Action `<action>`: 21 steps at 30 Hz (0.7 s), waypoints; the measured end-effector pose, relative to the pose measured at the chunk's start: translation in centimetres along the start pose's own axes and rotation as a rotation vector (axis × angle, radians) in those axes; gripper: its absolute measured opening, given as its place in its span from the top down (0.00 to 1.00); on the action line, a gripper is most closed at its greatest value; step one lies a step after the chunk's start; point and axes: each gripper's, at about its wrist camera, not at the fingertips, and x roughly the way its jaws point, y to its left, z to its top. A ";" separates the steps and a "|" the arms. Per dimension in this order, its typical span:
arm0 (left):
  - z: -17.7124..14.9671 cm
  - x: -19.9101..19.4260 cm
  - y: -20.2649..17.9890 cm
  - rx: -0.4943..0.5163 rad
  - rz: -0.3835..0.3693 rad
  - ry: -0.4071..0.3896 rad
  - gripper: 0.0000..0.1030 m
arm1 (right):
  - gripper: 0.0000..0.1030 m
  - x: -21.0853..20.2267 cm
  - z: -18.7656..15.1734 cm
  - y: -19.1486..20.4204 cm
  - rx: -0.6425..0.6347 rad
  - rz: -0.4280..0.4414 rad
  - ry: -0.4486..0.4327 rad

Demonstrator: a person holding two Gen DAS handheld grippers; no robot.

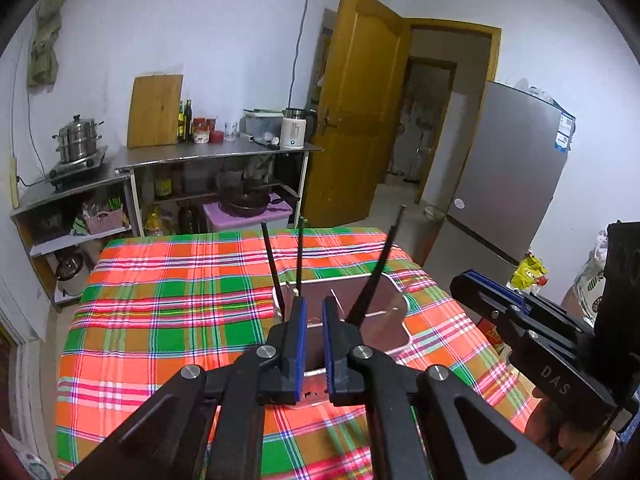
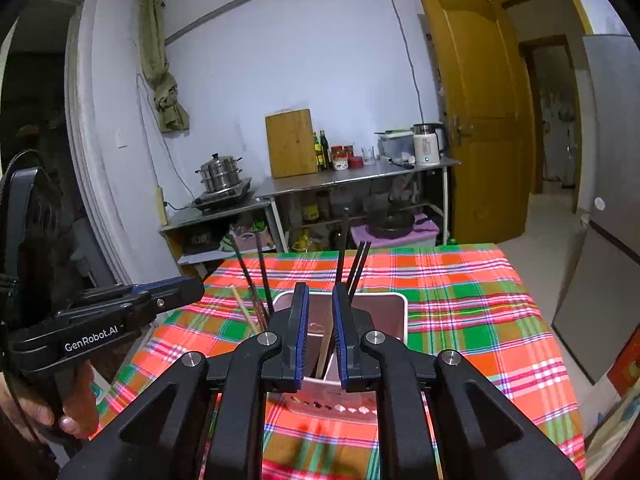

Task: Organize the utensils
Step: 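Lower the wooden chopsticks into the basket and open both tools, then withdraw both open tools up and away from the basket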

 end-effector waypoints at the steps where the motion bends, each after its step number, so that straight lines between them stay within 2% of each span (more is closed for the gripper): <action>1: -0.2 -0.4 -0.2 0.003 0.000 -0.002 0.93 | 0.83 -0.4 -0.2 0.1 -0.004 -0.002 -0.002; 10: -4.4 -3.3 -1.7 0.012 0.009 -0.012 0.93 | 0.80 -4.1 -3.1 0.7 -0.011 -0.018 0.004; 21: -11.0 -4.9 -2.7 0.012 0.046 -0.021 0.92 | 0.79 -6.5 -8.7 1.9 -0.030 -0.036 0.053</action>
